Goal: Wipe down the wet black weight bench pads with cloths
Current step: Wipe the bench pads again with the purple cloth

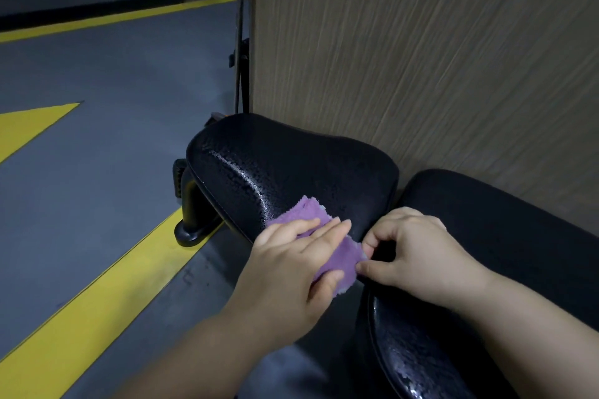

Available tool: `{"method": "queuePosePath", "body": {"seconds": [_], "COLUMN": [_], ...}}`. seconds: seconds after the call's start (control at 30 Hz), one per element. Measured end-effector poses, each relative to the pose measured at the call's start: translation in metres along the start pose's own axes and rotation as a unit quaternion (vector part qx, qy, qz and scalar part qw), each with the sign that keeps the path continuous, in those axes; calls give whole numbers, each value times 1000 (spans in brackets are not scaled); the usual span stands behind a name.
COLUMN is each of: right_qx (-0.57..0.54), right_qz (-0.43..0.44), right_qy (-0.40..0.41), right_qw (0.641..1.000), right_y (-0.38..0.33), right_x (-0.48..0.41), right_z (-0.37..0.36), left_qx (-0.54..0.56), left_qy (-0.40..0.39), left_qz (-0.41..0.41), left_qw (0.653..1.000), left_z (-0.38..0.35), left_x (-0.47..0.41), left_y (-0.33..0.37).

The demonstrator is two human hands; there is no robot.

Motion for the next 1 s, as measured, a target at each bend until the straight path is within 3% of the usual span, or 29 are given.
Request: {"method": "queuePosePath", "body": {"seconds": [0.33, 0.6, 0.7, 0.83, 1.0], "right_qx": [45, 73, 83, 140, 173], "right_qz": [59, 122, 128, 162, 103], "right_qy": [58, 63, 55, 44, 72], "right_qw": [996, 988, 987, 976, 977], "right_y": [6, 7, 6, 3, 12], "right_x": [-21, -24, -24, -27, -31], "right_z": [25, 38, 37, 39, 38], "left_qx": [3, 56, 68, 73, 43], "left_qy": [76, -30, -32, 6, -51], "left_qz": [-50, -132, -166, -137, -87], "left_qw": [996, 989, 983, 988, 994], "left_z": [11, 3, 3, 4, -5], "left_x": [-1, 0, -1, -5, -12], "left_y": [3, 7, 13, 7, 1]}}
Point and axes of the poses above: each hand's wrist, its own x-axis away from the middle knuckle, its own z-axis out of the back of the hand, y = z × x, the point moved 5 cm from there along -x, towards the middle knuckle, and after that the axes turned 3 degrees about -y, right-handed, at the moved point
